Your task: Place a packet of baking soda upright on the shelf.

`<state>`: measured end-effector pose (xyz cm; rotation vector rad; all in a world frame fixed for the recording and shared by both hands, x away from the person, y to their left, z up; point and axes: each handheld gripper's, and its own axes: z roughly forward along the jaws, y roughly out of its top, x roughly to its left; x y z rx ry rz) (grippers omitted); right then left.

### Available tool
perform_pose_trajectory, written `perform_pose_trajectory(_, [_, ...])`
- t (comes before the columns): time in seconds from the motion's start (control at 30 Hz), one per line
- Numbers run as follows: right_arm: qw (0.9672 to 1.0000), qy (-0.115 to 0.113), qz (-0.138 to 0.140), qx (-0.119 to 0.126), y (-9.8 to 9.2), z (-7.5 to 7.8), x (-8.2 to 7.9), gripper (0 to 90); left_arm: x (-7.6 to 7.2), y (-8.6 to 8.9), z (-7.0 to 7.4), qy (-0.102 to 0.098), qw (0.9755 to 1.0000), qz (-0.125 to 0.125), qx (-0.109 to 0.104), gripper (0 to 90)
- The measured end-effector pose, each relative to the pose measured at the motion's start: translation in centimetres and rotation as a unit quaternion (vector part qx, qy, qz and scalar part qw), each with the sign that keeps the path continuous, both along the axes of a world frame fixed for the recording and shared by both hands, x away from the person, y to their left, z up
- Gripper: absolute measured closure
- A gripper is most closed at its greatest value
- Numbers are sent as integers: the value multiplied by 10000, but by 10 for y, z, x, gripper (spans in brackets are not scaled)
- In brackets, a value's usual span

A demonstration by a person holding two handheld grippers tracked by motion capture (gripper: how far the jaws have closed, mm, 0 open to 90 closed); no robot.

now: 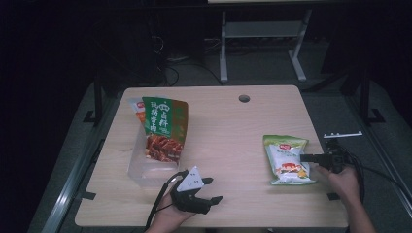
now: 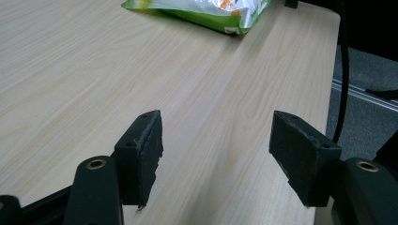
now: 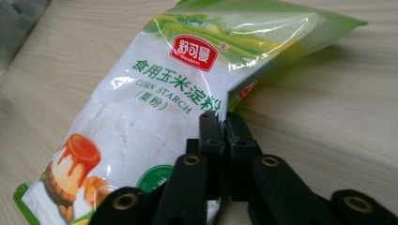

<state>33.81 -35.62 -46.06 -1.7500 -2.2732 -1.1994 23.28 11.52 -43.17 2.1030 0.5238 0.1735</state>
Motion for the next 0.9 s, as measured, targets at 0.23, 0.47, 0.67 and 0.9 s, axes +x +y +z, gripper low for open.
perform_pose_trajectory(0.23, [10000, -38, -15, -16, 2, 7, -6, 896, 6, -7, -2, 156, 9999, -35, -28, 348])
perform_pose_trajectory(0.47, [9991, -409, 51, 133, 5, 21, -20, 899, 14, -31, -4, 297, 9994, -180, -71, 347])
perform_pose_trajectory(0.67, [9965, -797, 244, 106, 14, 40, -34, 900, 27, -61, -8, 499, 9982, -294, -148, 321])
perform_pose_trajectory(0.9, [9933, -1071, 427, 39, 22, 49, -49, 900, 45, -99, -20, 931, 9946, -333, -324, 278])
